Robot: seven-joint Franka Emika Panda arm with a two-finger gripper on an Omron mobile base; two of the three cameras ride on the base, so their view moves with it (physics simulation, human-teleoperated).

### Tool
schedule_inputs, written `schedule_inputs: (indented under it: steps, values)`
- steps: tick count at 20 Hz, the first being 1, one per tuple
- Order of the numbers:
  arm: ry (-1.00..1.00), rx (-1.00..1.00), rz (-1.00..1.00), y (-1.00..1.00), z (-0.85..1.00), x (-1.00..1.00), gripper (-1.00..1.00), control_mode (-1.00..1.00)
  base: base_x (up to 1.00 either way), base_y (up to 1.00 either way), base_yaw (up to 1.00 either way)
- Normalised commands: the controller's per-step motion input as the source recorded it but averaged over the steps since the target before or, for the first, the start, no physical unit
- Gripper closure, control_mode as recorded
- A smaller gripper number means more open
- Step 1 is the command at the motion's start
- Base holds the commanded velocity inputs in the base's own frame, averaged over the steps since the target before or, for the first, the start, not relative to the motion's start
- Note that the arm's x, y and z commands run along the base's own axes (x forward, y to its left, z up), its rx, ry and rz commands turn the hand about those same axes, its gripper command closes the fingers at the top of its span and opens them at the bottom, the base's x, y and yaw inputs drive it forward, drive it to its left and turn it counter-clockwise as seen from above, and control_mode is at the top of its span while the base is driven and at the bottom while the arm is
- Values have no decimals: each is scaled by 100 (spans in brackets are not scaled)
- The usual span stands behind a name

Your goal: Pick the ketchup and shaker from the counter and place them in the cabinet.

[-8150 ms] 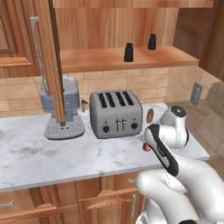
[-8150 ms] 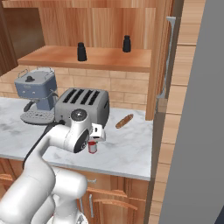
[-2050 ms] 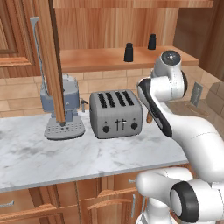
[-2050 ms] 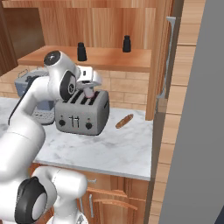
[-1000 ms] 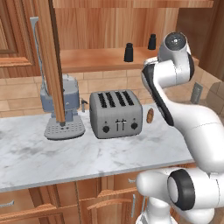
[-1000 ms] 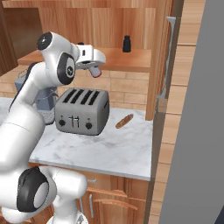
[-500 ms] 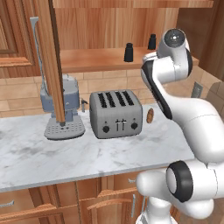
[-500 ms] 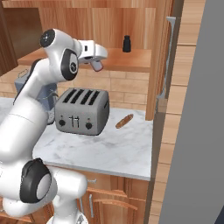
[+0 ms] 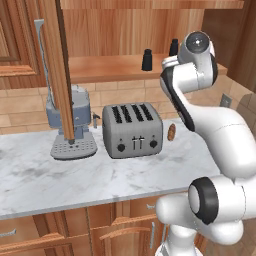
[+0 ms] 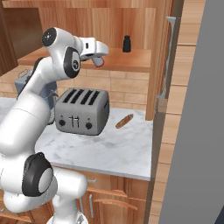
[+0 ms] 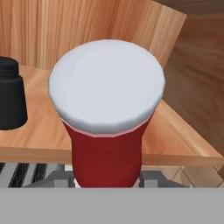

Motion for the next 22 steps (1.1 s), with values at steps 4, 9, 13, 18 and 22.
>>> schedule_inputs:
  steps: [4,9,13,18,22]
  values:
    - [-1,0,0,0,0,9,100,-100,0,0,0]
    - [0,0,0,0,-5,11,100,-100,0,0,0]
    - [0,0,0,0,-8,13,100,-100,0,0,0]
    - [0,0,0,0,-10,10,100,-100,0,0,0]
    - [0,0,0,0,-8,14,100,-100,0,0,0]
